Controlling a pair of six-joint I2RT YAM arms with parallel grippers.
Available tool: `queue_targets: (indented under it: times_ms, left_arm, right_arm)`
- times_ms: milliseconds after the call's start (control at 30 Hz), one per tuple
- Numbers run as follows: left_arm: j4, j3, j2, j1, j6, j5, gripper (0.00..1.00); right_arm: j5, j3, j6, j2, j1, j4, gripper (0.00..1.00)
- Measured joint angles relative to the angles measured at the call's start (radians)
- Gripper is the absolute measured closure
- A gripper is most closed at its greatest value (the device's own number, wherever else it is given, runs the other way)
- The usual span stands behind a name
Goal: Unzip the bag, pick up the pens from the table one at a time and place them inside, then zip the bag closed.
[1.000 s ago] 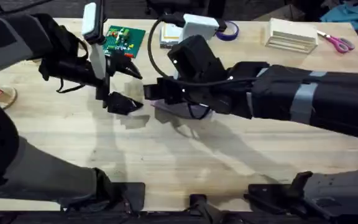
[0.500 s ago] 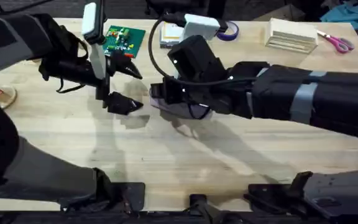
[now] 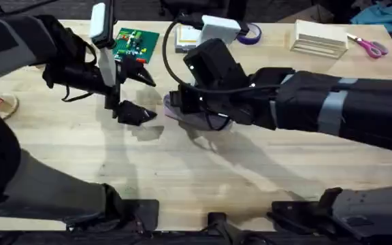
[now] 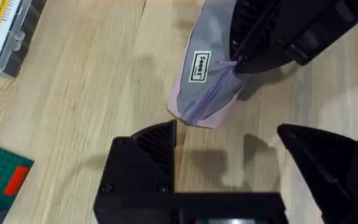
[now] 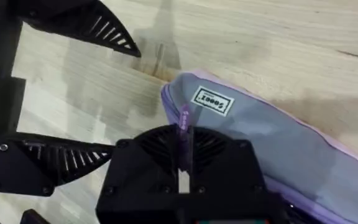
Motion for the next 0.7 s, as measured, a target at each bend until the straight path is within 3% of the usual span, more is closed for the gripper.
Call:
queue_targets:
  times_ms: [700]
  left_arm:
    - [0.000, 0.000, 0.000, 0.000, 0.000, 0.000, 0.007]
  right_arm:
    - [0.001, 0.000, -0.035, -0.062, 0.000, -0.003, 0.972]
